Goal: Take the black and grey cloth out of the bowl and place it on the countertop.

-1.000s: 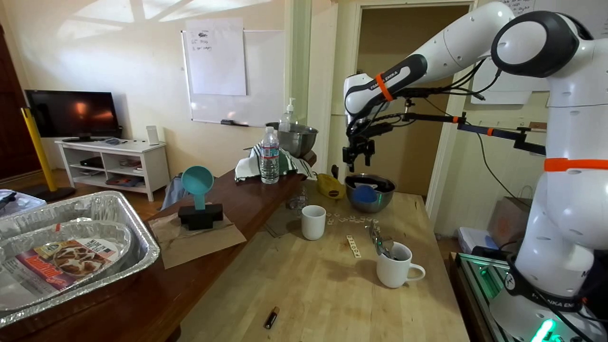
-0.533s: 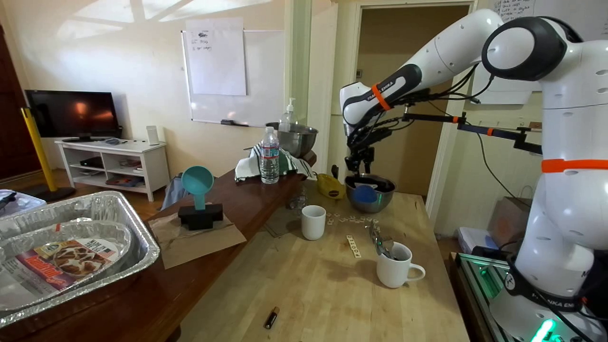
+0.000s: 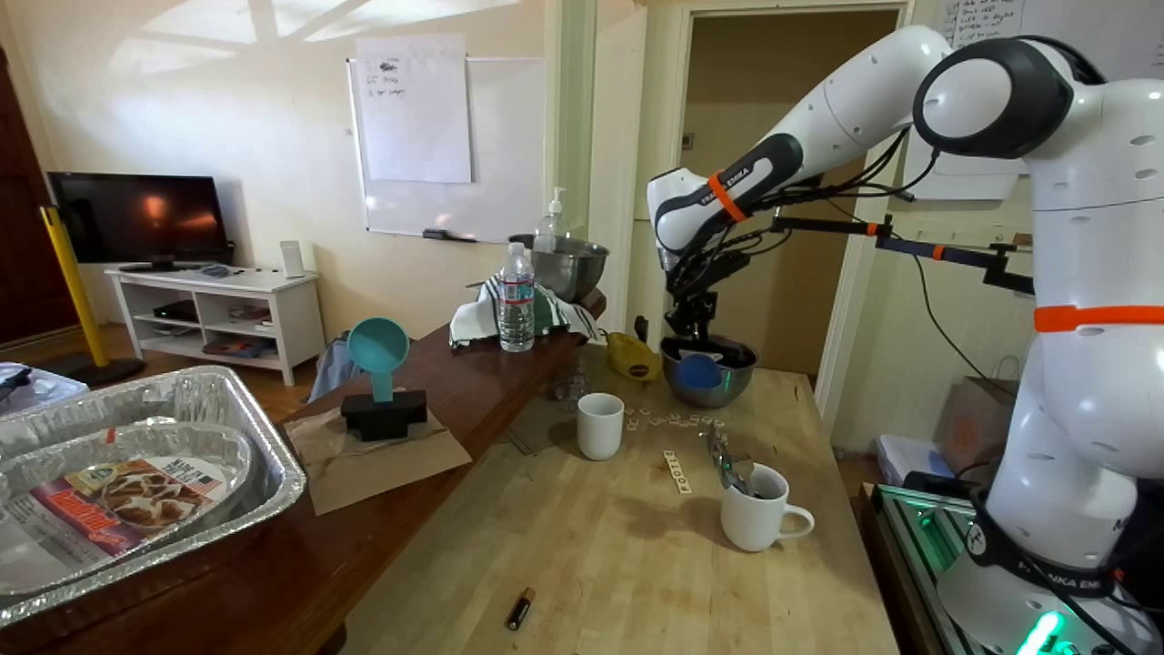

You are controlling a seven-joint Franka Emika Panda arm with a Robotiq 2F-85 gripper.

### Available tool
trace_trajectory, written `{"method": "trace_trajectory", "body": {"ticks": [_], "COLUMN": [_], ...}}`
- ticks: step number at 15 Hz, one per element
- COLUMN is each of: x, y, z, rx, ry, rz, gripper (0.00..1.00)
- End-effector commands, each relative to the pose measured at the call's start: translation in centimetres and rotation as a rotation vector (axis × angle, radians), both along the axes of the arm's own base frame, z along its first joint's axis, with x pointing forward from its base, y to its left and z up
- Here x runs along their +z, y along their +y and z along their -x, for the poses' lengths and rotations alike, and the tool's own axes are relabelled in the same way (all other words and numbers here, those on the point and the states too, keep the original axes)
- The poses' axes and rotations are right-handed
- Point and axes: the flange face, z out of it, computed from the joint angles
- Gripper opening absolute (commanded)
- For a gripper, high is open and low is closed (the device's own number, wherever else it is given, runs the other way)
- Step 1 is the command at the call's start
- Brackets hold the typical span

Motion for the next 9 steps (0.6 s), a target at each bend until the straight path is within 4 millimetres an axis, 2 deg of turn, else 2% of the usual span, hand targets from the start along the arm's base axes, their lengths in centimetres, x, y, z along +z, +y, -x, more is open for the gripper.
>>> {"method": "trace_trajectory", "body": {"ticks": [1,2,3,6,9], "x": [-0.5,0.0,0.6,4.1,8.7], "y": [-0.1,-0.1,-0.2,-0.7,-1.3], "z": [0.0,0.0,0.0,-0.1,0.3], "rx": [0.016,0.015,0.012,-0.009,-0.029], "ry": [0.001,-0.003,-0.01,-0.058,-0.132], "rz": [0.009,0.013,0.014,0.032,0.06], "gripper": [0.08,0.06,0.0,0.02,0.02]}}
